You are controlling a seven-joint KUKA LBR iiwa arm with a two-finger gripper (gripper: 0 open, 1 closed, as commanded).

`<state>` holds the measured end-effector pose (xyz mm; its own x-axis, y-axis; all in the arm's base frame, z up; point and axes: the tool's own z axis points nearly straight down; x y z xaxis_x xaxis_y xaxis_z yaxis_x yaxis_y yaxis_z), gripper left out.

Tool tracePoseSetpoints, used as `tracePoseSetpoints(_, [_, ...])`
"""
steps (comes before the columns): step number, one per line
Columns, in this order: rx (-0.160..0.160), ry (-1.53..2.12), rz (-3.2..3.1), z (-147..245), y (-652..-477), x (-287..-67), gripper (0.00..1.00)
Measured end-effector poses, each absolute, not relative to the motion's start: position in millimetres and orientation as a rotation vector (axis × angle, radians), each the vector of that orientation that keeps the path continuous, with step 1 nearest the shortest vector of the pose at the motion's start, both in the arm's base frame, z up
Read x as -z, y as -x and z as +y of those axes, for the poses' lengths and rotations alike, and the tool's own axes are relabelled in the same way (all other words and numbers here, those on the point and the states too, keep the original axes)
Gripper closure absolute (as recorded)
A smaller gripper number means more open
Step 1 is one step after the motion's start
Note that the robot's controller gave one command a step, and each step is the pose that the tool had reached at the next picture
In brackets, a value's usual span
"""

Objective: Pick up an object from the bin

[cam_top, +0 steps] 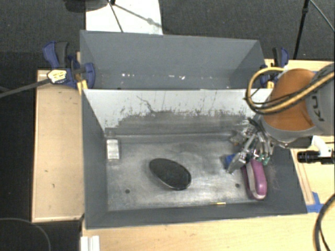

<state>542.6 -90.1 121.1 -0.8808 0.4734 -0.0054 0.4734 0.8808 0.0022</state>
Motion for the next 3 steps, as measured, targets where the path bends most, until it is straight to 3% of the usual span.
tracePoseSetpoints(1, [-0.008,-0.973,2.973,-137.2,-555.3,-77.4,0.0])
tracePoseSetpoints(2, [-0.012,-1.152,2.917,-120.3,-505.0,-72.3,0.0])
tracePoseSetpoints(3, [-0.009,-1.157,2.924,-121.9,-503.0,-71.8,1.0])
